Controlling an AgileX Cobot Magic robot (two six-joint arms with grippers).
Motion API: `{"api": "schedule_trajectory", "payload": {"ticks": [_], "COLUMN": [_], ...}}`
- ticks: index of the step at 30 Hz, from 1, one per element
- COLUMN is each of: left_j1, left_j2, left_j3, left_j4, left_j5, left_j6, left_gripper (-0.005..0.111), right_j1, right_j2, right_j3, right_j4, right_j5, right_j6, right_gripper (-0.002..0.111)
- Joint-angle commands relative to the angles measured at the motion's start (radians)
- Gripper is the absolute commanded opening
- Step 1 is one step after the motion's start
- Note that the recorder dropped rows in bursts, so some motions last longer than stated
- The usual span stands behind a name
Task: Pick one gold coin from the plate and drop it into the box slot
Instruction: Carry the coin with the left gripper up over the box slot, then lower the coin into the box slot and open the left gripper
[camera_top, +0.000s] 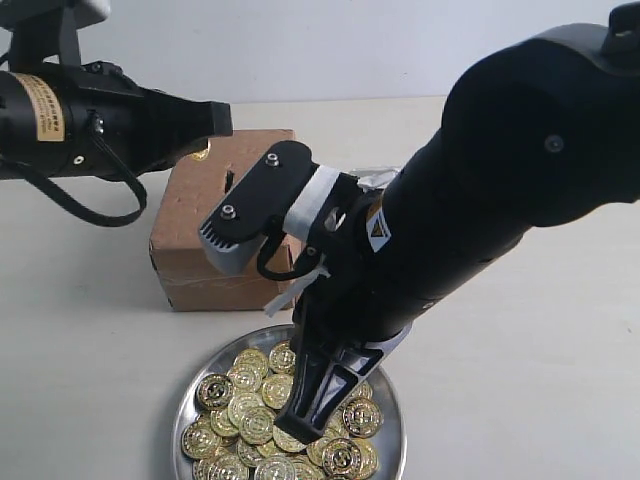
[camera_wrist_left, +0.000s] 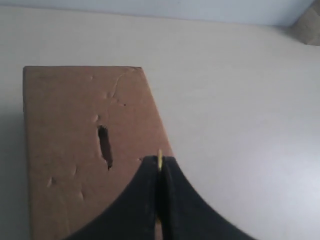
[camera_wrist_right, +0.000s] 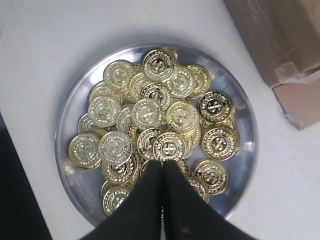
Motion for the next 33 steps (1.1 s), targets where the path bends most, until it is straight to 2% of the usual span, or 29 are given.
{"api": "schedule_trajectory", "payload": {"ticks": [1, 5, 12, 18, 26, 33], "left_j1": [-0.007, -0.005, -0.005, -0.005, -0.003, -0.003], "left_j2": [0.078, 0.121, 0.221, 0.309, 0.418, 0.438], "left_j3": [-0.092, -0.159, -0.284, -0.365, -0.426, -0.428], "left_j4": [-0.014, -0.014, 0.015, 0.04, 0.055, 0.084], "left_j5": [0.105, 0.153, 0.277, 0.333, 0.377, 0.385], "left_j6": [0.009, -0.072, -0.078, -0.098, -0.113, -0.159], "left_gripper": [0.0, 0.0, 0.0, 0.0, 0.0, 0.0], "right_j1": [-0.004, -0.004, -0.004, -0.004, -0.004, -0.004], "right_j2": [-0.01, -0.01, -0.01, -0.01, -0.01, -0.01], "right_j3": [0.0, 0.0, 0.0, 0.0, 0.0, 0.0], "right_j4": [0.0, 0.0, 0.0, 0.0, 0.0, 0.0], "right_j5": [-0.019, -0.019, -0.019, -0.019, -0.019, -0.019], "right_j6": [0.003, 0.003, 0.003, 0.003, 0.003, 0.003], "right_gripper": [0.0, 0.0, 0.0, 0.0, 0.0, 0.0]}}
